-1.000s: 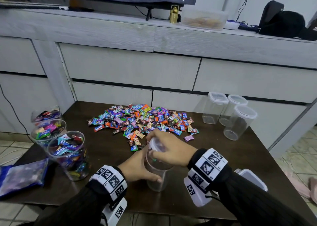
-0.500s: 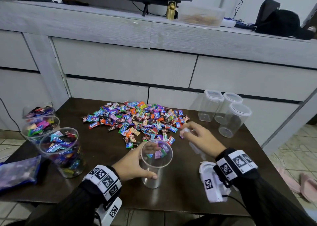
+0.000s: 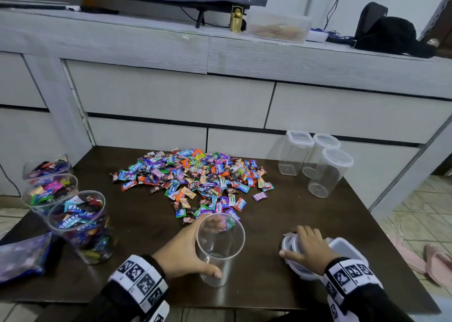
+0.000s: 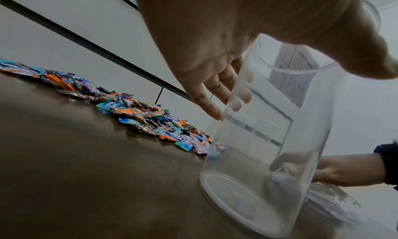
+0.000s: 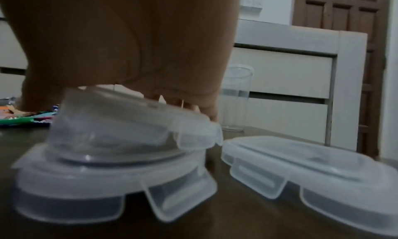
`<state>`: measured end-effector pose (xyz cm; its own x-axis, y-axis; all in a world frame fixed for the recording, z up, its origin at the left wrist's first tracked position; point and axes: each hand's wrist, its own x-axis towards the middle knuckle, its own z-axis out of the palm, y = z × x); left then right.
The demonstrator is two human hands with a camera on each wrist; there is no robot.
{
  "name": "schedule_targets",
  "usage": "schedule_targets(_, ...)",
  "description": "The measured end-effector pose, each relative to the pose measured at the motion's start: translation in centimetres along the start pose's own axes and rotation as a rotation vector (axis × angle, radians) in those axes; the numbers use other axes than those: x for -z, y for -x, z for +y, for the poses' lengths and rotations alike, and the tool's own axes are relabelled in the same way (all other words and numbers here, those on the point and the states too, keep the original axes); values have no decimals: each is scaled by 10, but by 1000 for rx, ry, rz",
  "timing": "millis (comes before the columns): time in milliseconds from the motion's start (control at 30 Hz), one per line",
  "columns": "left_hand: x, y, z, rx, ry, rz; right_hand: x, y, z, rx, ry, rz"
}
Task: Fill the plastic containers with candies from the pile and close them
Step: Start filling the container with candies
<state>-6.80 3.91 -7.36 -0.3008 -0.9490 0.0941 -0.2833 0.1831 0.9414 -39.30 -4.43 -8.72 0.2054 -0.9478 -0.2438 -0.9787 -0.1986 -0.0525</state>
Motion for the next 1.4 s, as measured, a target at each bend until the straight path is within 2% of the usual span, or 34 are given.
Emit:
schedule_targets(100,8,7,0,-36,54,-10,6,5,-5,18,-26,66)
schedule_targets(233,32,2,-10,16,91,270,24,-4,-31,58,-137,185)
schedule_targets(300,45,-8,-20,140,-136,378,30,-16,-54,55,-243,152)
schedule_targets(333,51,-15,-26,227,-329,369,32,-23,-67,53,-289,115)
schedule_targets(433,57,-35,-35,469,-810,169,30,-46,-104,44,-376,-36)
schedule_targets(500,56,-48,-39,539,-965,74,28,-62,-123,15,-400,-112)
schedule_targets(600,54,-67,-46,543,-1080,45,26,-84,-142,-31,-318,-164)
schedule_targets(767,45,-88,-49,387,-1056,-49,20,-110,-161,80,-256,-117)
schedule_targets(800,44,-92,-49,350,-1042,-34,20,-114,-161,108,-252,-110)
schedule_targets(833,46,-95,-48,324,-1023,28,19,-118,-160,134,-245,-96)
schedule_targets(900,59,-101,-48,326,-963,237,20,-128,-152,167,-242,-38)
schedule_targets(967,85,-106,-56,390,-969,427,21,-138,-138,135,-226,56)
schedule_targets(1000,100,-108,-62,466,-994,491,22,-144,-130,92,-212,105)
schedule_targets(1100,146,-114,-83,813,-981,593,26,-169,-111,-71,-223,154)
schedule_targets(1167,167,-118,-95,974,-894,639,29,-187,-103,-168,-266,129)
schedule_targets(1267,179,-126,-106,1044,-825,596,32,-208,-99,-215,-303,66)
schedule_targets(1400,164,-139,-112,950,-793,388,30,-218,-120,-12,-307,57)
